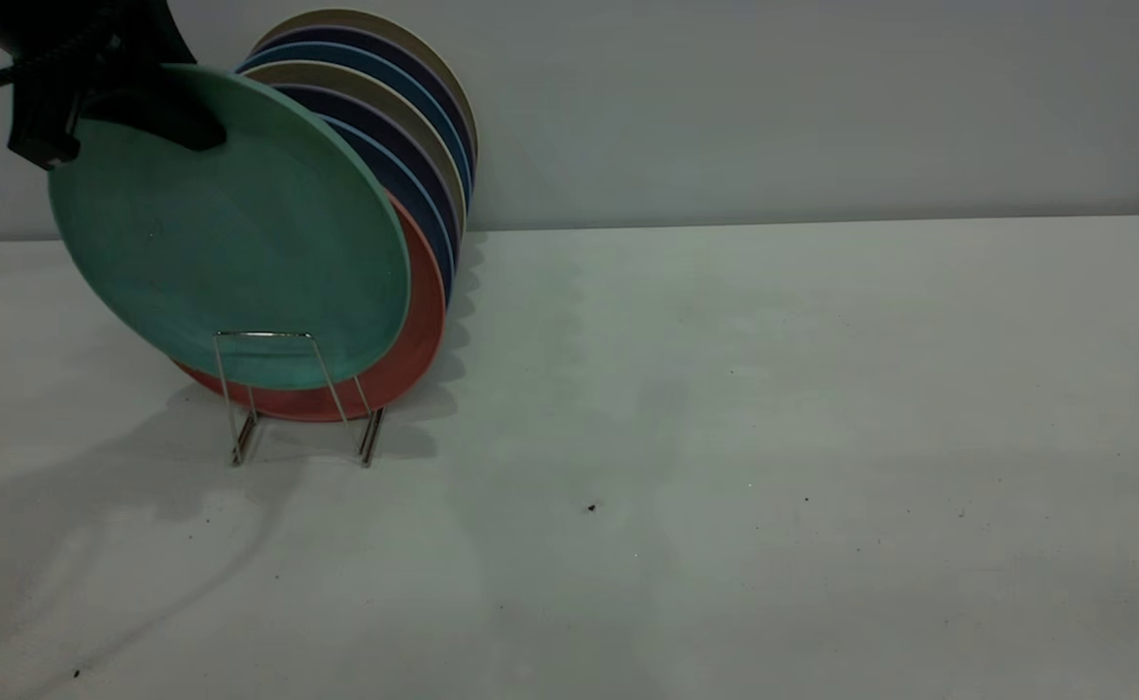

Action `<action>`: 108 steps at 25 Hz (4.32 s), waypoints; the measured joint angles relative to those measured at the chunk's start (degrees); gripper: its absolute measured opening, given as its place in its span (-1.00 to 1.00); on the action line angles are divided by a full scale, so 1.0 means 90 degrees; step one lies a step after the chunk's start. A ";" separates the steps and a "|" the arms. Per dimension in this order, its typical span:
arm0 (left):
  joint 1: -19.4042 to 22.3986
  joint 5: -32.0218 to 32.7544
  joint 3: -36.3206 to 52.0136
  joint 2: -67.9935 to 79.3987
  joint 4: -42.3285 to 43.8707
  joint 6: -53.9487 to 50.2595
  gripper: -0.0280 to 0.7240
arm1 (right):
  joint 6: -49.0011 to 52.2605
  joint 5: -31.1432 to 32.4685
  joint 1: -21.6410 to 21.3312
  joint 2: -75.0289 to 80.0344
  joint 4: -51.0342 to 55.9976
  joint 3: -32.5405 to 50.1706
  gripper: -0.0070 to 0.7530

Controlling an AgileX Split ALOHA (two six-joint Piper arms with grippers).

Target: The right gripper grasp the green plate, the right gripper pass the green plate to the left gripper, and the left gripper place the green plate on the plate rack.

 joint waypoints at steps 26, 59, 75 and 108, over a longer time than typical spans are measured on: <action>0.0000 -0.0059 0.0000 0.0186 -0.0006 -0.1097 0.18 | 0.0000 0.0000 0.0000 0.0000 -0.0236 0.0000 0.19; 0.0000 0.3061 0.0000 -0.3597 0.1162 -0.7037 0.32 | 0.1151 -0.0414 0.1888 0.0000 -0.2004 0.0712 0.19; 0.0000 0.3906 0.1290 -0.6026 0.2700 -1.0816 0.32 | 0.2141 -0.0739 0.2242 0.0000 -0.2648 0.0887 0.18; 0.0000 0.3632 0.5383 -1.1755 0.4348 -1.2724 0.32 | 0.2161 -0.0739 0.2224 -0.0474 -0.2635 0.0887 0.18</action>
